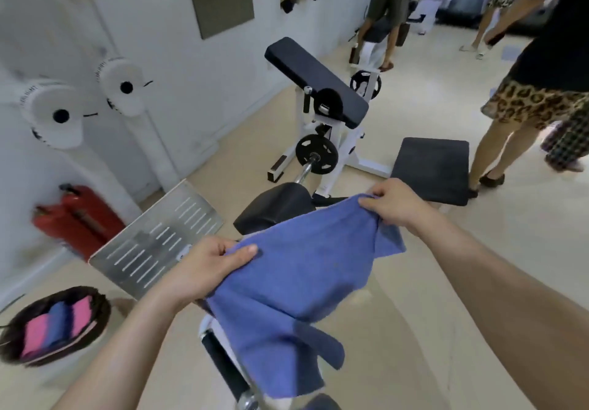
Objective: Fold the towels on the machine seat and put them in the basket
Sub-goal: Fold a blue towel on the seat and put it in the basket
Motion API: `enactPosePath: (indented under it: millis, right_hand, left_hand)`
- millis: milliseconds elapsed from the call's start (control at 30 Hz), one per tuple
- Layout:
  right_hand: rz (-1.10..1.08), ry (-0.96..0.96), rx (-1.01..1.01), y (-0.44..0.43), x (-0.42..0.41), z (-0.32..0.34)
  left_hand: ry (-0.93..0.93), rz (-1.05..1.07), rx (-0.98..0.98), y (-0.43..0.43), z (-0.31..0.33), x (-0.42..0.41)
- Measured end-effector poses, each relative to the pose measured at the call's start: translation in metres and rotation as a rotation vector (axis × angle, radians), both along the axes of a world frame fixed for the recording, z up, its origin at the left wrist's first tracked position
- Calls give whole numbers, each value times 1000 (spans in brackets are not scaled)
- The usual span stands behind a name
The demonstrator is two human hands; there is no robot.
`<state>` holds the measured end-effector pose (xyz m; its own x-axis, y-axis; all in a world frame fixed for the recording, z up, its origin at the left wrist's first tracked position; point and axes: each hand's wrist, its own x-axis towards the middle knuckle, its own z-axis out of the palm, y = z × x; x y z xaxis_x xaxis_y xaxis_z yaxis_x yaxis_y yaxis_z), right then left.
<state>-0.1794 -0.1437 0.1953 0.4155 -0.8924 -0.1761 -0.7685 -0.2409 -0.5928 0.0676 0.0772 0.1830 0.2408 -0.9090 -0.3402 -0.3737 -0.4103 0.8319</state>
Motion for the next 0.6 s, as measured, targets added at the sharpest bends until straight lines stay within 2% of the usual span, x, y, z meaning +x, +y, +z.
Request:
enactPosePath:
  millis: [100,200,300,400,500,600]
  right_hand:
    - [182,190,17,-28,16,-3]
    - [239,235,-201,-50,52,-2]
    - [207,136,-458,-78,97,4]
    - [166,-89,-634,-105,142,20]
    - [147,-300,-705,-127,175,27]
    - [175,-297,-692,-147,180,-6]
  left_hand:
    - [-208,201,-59,-14,-15,26]
    - [-407,462,-132,-24,-23,53]
    - [-554,680,-300,-39,-7,75]
    - [-671,829,-448,-54,14,97]
    - [-836,856,-505,-58,26,104]
    - [-916,635,-416,-55,-3,92]
